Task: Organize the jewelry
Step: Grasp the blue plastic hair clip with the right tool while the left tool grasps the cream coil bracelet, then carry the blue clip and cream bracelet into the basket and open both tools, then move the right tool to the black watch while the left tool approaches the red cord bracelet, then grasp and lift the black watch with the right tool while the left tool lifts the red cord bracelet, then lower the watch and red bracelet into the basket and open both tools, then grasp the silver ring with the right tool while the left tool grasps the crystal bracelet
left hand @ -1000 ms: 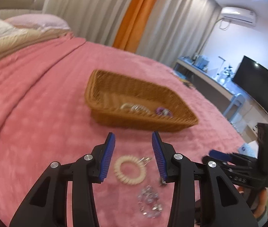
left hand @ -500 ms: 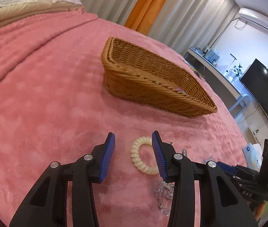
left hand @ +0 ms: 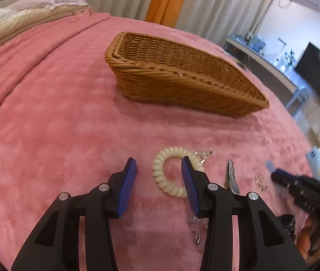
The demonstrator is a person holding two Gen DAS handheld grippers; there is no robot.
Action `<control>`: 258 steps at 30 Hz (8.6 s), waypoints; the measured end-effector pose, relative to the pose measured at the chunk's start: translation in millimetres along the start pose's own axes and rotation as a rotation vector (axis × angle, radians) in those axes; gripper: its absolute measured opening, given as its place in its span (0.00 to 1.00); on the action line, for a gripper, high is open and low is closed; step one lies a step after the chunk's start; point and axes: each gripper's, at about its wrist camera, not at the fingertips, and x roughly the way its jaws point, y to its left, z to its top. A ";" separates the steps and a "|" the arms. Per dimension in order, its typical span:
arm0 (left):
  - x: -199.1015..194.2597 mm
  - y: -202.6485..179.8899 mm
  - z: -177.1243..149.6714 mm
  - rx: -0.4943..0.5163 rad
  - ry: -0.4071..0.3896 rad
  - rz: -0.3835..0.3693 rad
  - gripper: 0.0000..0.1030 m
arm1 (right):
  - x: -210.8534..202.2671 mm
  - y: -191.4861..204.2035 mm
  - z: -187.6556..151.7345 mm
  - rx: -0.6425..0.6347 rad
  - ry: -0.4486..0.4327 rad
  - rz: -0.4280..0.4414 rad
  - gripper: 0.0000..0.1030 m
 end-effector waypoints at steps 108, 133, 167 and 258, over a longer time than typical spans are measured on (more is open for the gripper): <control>-124.7 -27.0 -23.4 0.011 -0.259 -0.055 0.49 | -76.2 30.0 25.0 -0.032 -0.173 0.177 0.47; -123.8 -53.5 -157.7 0.152 0.044 -0.055 0.34 | -54.1 47.8 -64.4 -0.126 -0.005 0.015 0.31; -144.7 -65.9 -164.9 0.170 -0.082 -0.037 0.02 | -61.1 43.2 -67.8 -0.085 -0.037 0.074 0.07; -70.5 -21.1 -15.3 0.049 -0.130 -0.139 0.42 | -14.6 5.4 22.6 0.129 -0.078 0.156 0.39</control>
